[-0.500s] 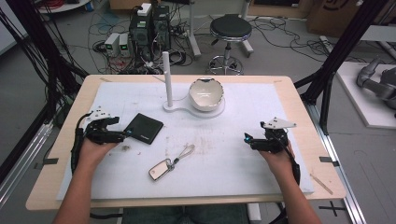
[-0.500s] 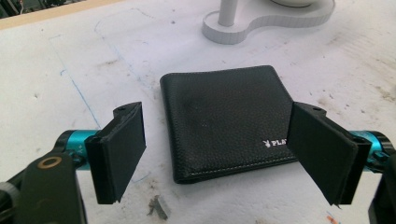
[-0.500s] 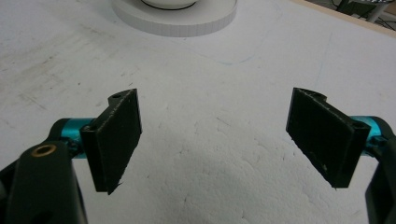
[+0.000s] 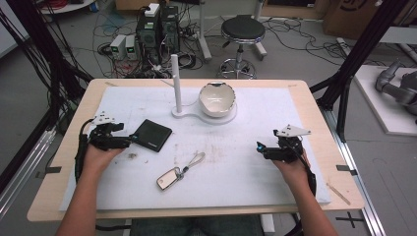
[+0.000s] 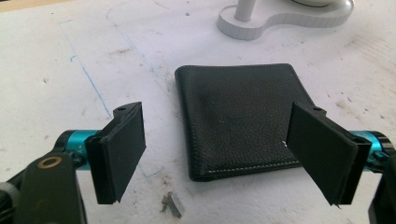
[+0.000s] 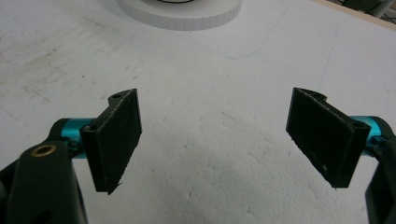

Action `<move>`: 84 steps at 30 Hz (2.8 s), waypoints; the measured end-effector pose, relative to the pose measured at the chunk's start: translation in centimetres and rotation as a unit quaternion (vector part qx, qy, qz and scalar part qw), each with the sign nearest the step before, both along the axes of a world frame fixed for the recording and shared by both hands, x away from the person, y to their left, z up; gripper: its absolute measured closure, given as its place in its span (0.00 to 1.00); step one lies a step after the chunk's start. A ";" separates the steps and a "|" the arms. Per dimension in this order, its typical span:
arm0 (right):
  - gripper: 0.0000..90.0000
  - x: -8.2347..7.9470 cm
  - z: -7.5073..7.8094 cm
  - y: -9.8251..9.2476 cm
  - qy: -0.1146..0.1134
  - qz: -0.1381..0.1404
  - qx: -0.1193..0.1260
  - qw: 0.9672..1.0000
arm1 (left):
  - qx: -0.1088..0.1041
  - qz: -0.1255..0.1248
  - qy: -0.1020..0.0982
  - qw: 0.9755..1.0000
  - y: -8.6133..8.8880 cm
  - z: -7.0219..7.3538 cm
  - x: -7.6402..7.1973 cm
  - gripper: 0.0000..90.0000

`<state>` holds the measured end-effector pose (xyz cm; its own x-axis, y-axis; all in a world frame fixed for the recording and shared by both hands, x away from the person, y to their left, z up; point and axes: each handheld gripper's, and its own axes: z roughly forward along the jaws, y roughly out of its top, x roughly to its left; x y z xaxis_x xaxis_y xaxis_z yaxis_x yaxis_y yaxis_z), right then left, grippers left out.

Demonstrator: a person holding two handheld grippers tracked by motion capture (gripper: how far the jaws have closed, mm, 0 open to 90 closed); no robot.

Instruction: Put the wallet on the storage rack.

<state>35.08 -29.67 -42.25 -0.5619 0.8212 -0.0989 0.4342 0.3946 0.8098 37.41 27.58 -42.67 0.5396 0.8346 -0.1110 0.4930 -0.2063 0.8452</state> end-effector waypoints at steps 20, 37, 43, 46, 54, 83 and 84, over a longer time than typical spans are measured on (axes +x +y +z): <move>0.20 -2.4 -0.2 -2.5 0.005 -0.028 -0.005 1.000 | 0.022 0.001 0.042 0.999 -1.6 -1.6 3.7 0.22; 0.20 -2.9 -0.4 -3.2 0.005 -0.033 0.003 0.999 | 0.001 -0.016 0.071 0.997 -1.7 -2.6 4.6 0.31; 0.20 -2.9 -0.4 -3.0 0.006 -0.031 0.004 0.999 | -0.021 -0.033 0.081 0.996 -1.6 -2.6 4.5 0.50; 0.20 -2.9 -0.4 -2.9 0.005 -0.030 0.001 1.000 | -0.028 -0.033 0.085 0.995 -1.5 -2.6 4.5 0.53; 0.20 -2.9 -0.4 -2.9 0.006 -0.030 -0.001 1.000 | -0.046 -0.031 0.098 0.994 -0.7 -2.5 4.3 0.72; 0.20 -2.5 -0.6 -1.7 0.010 -0.012 -0.006 1.000 | -0.003 -0.118 -0.056 0.991 -5.2 7.4 0.8 0.91; 0.20 -2.4 -0.6 -1.7 0.008 -0.011 -0.007 1.000 | -0.005 -0.119 -0.058 0.991 -5.5 7.6 0.8 0.91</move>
